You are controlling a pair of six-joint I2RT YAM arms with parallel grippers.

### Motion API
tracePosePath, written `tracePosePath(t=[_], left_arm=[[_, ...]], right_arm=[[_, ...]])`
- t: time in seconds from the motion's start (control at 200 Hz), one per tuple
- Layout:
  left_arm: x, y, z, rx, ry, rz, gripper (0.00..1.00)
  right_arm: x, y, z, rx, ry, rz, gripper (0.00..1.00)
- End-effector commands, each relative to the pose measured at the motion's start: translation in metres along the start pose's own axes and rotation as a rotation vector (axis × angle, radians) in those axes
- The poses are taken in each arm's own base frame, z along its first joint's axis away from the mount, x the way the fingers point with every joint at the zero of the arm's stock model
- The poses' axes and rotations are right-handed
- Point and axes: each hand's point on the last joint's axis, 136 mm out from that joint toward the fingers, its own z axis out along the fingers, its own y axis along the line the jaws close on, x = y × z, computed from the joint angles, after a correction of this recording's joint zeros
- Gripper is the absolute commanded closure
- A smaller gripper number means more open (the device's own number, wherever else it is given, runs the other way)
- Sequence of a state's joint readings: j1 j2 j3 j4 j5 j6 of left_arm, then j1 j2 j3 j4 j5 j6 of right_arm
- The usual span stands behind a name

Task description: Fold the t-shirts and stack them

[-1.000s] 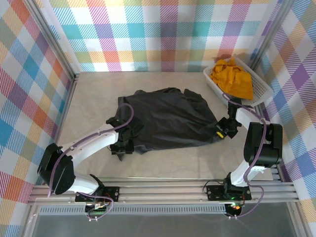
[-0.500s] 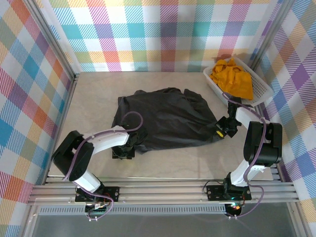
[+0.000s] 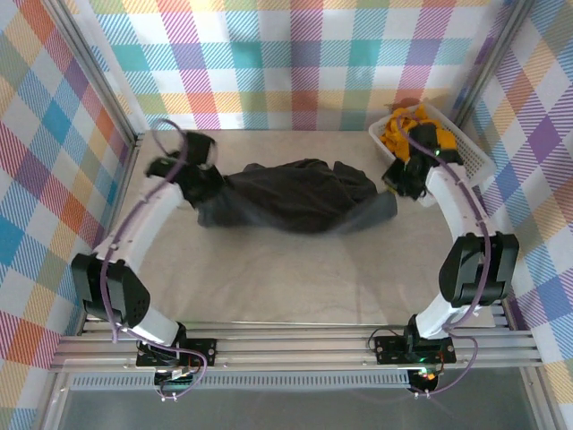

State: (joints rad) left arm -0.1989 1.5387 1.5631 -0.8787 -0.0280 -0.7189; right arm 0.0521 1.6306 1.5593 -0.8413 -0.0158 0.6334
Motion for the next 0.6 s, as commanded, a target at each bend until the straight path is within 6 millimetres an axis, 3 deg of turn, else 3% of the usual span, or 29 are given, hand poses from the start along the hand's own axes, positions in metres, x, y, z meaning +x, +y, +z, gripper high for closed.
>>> tracePosePath(t=[0.0,0.145,0.27,0.425,0.6], left_arm=[[-0.062,-0.042,-0.033,0.248,-0.032,-0.194,1.0],[-0.148,-0.075,-0.073,0.441,-0.169,-0.295,1.0],[-0.196,-0.087,-0.118,0.571,-0.254,-0.34,1.0],[-0.22,-0.077,-0.174,0.666,-0.34,-0.374,1.0],[-0.227,-0.045,-0.232,0.669,-0.461,-0.423,1.0]], right_arm=[[-0.05,0.042,-0.052,-0.122,-0.158,-0.025,1.0],[-0.11,0.103,-0.105,-0.318,-0.319,-0.02,1.0],[-0.144,0.136,-0.152,-0.441,-0.435,-0.022,1.0],[-0.16,0.149,-0.209,-0.568,-0.549,-0.017,1.0],[-0.157,0.14,-0.254,-0.653,-0.654,-0.003,1.0]])
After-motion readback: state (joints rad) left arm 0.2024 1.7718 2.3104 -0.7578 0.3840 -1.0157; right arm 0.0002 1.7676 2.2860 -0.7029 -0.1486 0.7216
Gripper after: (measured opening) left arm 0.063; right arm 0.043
